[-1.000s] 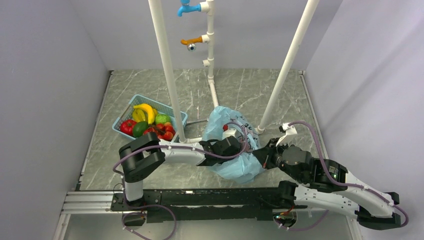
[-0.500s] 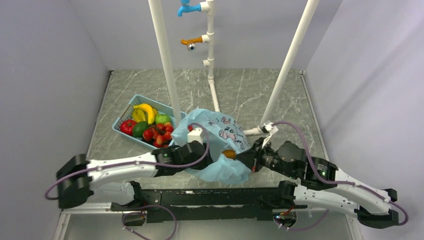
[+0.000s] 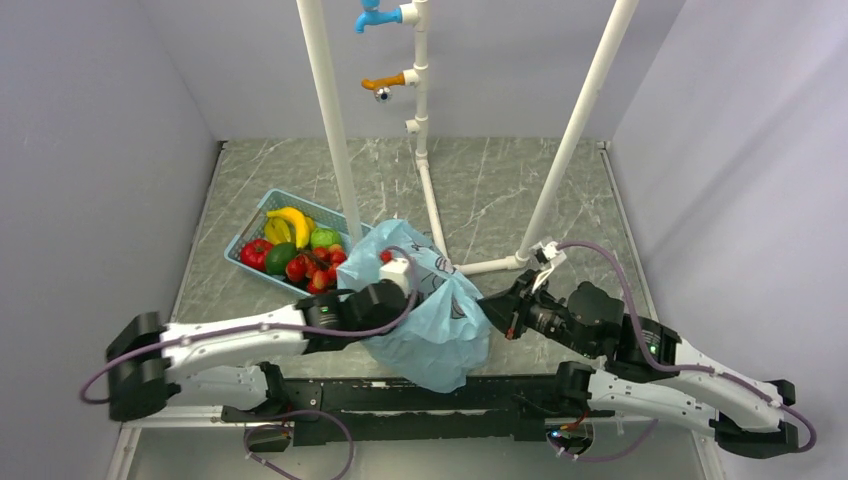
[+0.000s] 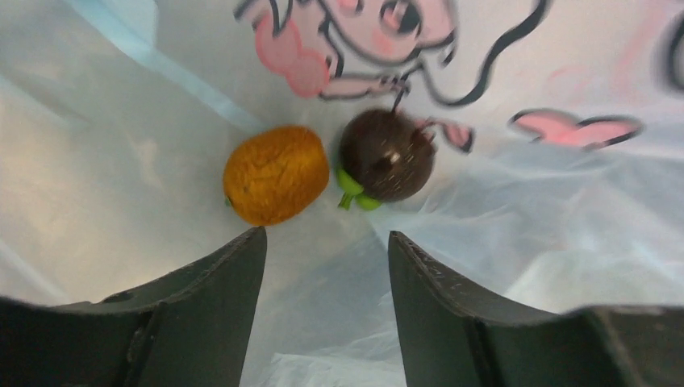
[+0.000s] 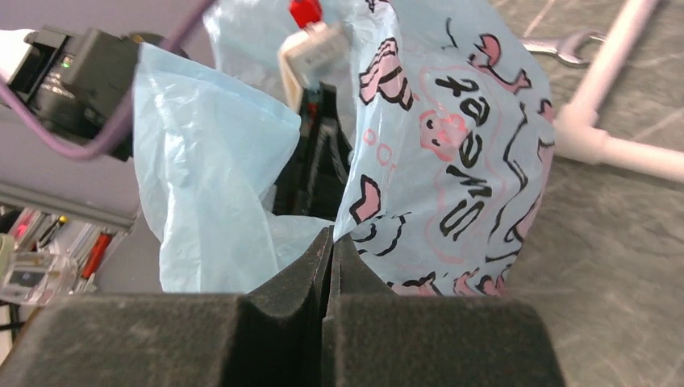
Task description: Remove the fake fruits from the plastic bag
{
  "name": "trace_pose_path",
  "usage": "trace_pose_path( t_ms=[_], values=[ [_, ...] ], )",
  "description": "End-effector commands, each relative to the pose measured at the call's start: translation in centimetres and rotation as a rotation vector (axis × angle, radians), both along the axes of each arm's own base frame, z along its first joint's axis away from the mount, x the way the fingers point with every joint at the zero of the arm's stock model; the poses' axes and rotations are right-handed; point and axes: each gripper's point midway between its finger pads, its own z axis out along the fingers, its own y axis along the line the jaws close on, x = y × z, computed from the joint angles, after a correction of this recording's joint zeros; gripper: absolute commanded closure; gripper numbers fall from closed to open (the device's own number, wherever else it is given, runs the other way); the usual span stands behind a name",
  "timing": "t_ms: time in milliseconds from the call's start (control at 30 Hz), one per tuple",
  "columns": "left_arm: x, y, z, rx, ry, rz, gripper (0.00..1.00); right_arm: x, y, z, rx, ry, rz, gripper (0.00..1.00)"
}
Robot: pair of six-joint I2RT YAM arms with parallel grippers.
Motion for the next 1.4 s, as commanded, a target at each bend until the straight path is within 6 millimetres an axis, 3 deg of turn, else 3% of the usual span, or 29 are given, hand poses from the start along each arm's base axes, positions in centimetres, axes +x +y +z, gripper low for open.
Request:
trace_pose_path(
  t_ms=[0,167,333,467,667,800,900,967,1167,1367],
  values=[
    [-1.6,-4.2,-0.9,0.06,0.041,-0.159,0.32,1.0,-3.1,-2.4,-0.07,0.044,-0.138,1.0],
    [-1.6,-6.6,-2.2,0.154,0.026,-0.162,0.14,0.9,-4.2,-3.1,-0.053,0.06,-0.169,1.0],
    [-1.1,-8.9,-2.8,0.061,0.047,-0.107,0.09,1.0,-4.1,-3.5,-0.071,0.066,-0.168,1.0],
    [0.2,-9.3,-4.8,0.154,0.056,0.008,0.09,0.9,-3.8,-3.9,-0.08,0.072,-0.16,1.0],
    [-0.1,-11.7,-7.4,0.257,0.047,0.01,0.19,0.9,-4.1,-4.8,-0.085,0.093,-0.175,1.0],
    [-0.5,-10.9,-10.2,0.338,0.084,0.043,0.33,0.8,-4.6,-5.3,-0.087,0.108,-0.194,1.0],
    [-0.6,-9.7,-11.3,0.381,0.087,0.052,0.51,0.8,-4.9,-5.5,-0.087,0.113,-0.204,1.0],
    [-0.6,-9.2,-11.0,0.382,0.074,0.044,0.58,0.9,-5.2,-5.6,-0.09,0.115,-0.217,1.0],
    [0.1,-9.1,-5.6,0.274,-0.018,0.009,0.66,1.3,-5.5,-6.4,-0.119,0.123,-0.245,1.0],
    [0.3,-7.7,-0.2,0.143,-0.073,0.013,0.73,1.6,-5.6,-6.7,-0.145,0.129,-0.271,1.0]
  ],
)
